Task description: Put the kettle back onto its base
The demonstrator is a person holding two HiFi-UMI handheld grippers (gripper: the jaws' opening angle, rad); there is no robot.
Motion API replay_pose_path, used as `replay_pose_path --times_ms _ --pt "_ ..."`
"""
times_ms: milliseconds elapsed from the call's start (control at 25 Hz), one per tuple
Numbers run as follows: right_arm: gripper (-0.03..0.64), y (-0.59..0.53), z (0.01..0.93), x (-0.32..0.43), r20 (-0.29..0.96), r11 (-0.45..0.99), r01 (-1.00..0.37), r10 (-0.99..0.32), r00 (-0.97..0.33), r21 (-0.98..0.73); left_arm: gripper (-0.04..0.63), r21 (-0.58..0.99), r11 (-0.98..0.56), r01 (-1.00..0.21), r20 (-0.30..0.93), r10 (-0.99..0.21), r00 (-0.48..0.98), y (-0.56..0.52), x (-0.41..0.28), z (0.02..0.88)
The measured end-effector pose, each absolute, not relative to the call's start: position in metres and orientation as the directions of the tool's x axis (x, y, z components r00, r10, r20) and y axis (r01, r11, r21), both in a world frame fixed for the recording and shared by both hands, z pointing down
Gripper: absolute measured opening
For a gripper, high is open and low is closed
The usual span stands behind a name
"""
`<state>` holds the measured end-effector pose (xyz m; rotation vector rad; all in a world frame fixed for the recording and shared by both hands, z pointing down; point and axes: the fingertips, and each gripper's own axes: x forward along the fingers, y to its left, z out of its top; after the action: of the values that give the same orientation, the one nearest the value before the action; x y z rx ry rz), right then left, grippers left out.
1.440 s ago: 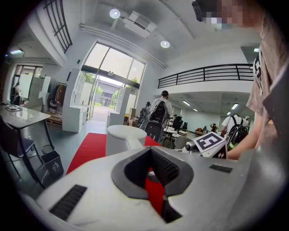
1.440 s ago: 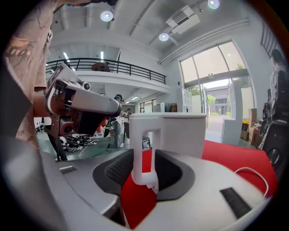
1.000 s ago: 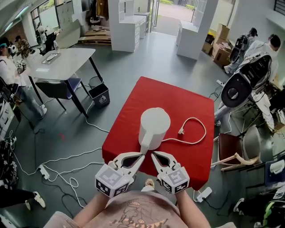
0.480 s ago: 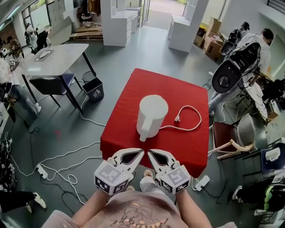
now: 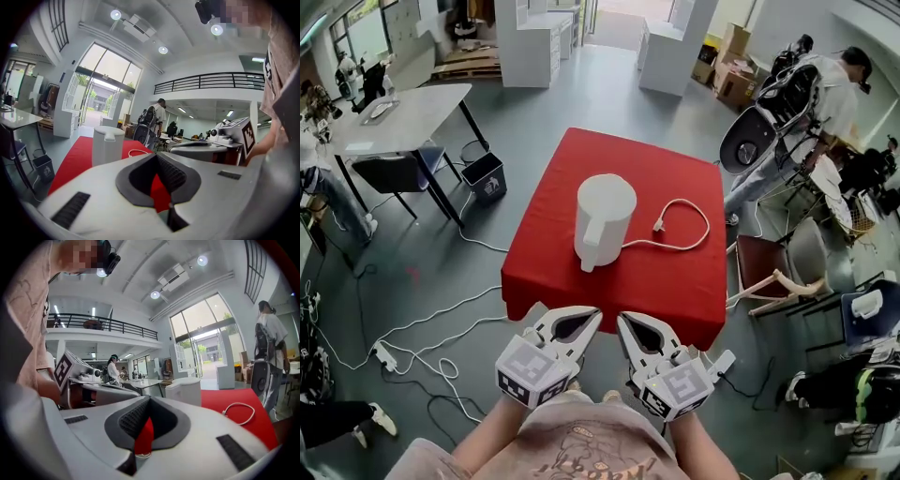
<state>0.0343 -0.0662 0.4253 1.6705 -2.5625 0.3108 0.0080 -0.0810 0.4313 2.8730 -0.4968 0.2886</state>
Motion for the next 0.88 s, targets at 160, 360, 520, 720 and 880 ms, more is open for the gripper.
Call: replay_pose_path --times_ms 160,360,520,720,880 --pt "0.003 -0.039 0.419 0.043 0.153 0.381 -0.915 -0.904 -0.398 -0.129 -0.008 0.158 -0.921 -0.357 0.218 -0.32 0.922 -0.063 0.014 0.428" --pt "0.003 -0.01 0.416 0.052 0.137 0.391 -0.907 -0.901 -0.412 -0.155 -0.008 0.156 -0.914 -0.375 0.225 -0.337 0.914 -0.038 0.023 0.426" --pt "0.003 0.014 0.418 0.061 0.127 0.404 -0.901 -0.897 -0.424 -0.155 -0.008 0.16 -0.909 -0.384 0.215 -0.348 0.913 -0.011 0.032 0.426" --pt "0.003 0.053 0.423 0.061 0.121 0.444 -0.882 -0.878 -0.463 -0.158 -0.008 0.155 -0.894 -0.421 0.212 -0.386 0.898 0.031 0.032 0.428" --pt "0.003 0.079 0.416 0.055 0.086 0.487 -0.858 -0.859 -0.505 -0.165 -0.008 0.145 -0.877 -0.458 0.192 -0.429 0.883 0.06 0.027 0.424"
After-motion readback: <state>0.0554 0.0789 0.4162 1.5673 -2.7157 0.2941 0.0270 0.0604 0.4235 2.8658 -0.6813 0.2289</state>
